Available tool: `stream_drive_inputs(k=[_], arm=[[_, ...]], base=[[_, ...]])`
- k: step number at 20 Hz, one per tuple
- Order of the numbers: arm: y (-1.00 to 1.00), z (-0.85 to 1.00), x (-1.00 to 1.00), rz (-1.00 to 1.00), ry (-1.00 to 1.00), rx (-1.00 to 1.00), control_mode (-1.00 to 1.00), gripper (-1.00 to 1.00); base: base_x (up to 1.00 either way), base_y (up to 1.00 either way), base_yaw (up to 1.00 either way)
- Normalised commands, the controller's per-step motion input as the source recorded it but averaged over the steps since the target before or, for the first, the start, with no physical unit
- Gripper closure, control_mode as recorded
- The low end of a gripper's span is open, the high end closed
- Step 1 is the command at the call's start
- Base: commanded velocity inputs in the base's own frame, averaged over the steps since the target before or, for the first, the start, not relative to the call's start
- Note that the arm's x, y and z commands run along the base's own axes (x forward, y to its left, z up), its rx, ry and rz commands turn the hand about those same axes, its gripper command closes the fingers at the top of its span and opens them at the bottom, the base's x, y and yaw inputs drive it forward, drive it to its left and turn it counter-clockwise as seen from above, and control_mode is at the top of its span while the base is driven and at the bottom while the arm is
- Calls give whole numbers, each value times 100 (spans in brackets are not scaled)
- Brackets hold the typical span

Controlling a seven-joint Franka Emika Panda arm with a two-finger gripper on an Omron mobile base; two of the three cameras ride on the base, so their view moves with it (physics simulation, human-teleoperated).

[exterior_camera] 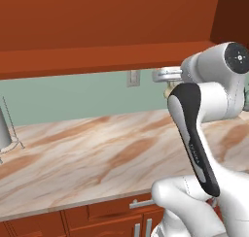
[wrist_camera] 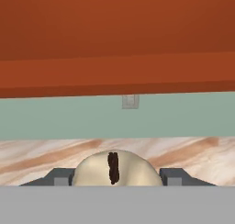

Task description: Get the candle and the wine from the cabinet and move them to the dining counter.

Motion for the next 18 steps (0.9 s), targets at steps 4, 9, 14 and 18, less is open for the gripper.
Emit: stream_drive_inputs(k=[4,9,14,18], arm=[[-18,0,-50,0,0,3,-100,100],[-16,0,-33,0,0,0,-100,100],[0,0,-16,0,0,0,100,100],[0,0,0,0,0,0,100,100]], base=[[0,0,0],[0,0,0],[-53,0,2],[-100,56,31]])
